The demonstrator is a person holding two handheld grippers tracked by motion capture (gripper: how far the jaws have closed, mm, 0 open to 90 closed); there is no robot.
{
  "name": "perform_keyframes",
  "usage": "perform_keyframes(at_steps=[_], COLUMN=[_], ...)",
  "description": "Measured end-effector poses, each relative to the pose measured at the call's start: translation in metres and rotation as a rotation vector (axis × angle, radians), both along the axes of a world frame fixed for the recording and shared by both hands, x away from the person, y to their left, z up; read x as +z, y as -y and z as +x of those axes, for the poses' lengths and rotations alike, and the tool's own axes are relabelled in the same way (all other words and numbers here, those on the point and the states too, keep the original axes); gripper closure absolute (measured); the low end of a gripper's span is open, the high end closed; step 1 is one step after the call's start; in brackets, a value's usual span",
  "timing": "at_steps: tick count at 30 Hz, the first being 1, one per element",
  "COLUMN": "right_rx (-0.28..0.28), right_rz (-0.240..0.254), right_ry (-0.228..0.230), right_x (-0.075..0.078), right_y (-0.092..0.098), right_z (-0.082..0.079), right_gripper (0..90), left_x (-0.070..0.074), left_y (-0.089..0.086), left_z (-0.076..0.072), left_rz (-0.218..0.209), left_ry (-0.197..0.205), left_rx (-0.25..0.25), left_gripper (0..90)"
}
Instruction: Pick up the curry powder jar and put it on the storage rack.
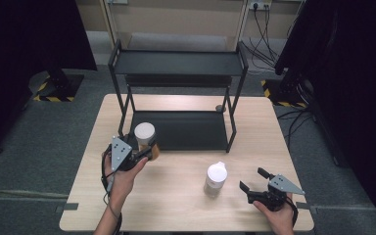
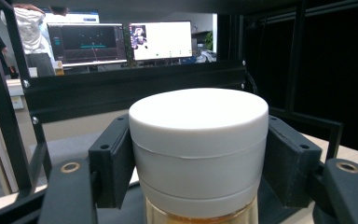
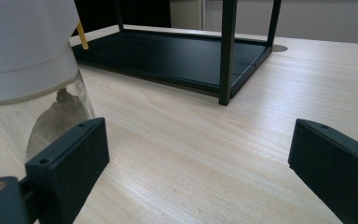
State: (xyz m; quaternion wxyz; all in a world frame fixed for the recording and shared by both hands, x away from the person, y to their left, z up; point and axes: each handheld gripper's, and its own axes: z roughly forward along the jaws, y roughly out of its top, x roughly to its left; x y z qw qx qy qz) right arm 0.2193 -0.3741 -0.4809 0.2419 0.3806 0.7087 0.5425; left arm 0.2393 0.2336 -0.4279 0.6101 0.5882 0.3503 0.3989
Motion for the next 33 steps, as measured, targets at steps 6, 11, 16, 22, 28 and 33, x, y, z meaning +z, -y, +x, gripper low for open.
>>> perform_keyframes(at_steps=[6, 11, 16, 22, 28, 33], right_rx=[0.001, 0.001, 0.001, 0.0, 0.0, -0.001], right_rz=[0.001, 0.002, 0.003, 0.002, 0.004, 0.009], right_ry=[0.002, 0.002, 0.0, -0.001, -0.002, -0.004], right_x=[0.0, 0.0, 0.0, 0.0, 0.0, 0.0], right_y=[0.0, 0.0, 0.0, 0.0, 0.0, 0.001], right_z=[0.0, 0.0, 0.0, 0.0, 0.0, 0.0], right_gripper=[5.5, 5.5, 5.5, 5.5, 5.5, 5.5], left_x=[0.011, 0.02, 0.026, 0.033, 0.042, 0.046], left_y=[0.002, 0.003, 0.004, 0.004, 0.006, 0.007], left_z=[0.0, 0.002, 0.003, 0.005, 0.007, 0.008], left_rz=[-0.01, -0.01, -0.007, -0.011, -0.014, -0.02], left_ry=[0.02, 0.031, 0.043, 0.051, 0.064, 0.072], left_rx=[0.014, 0.022, 0.03, 0.039, 0.045, 0.052], left_gripper=[33.0, 33.0, 33.0, 33.0, 33.1, 33.1])
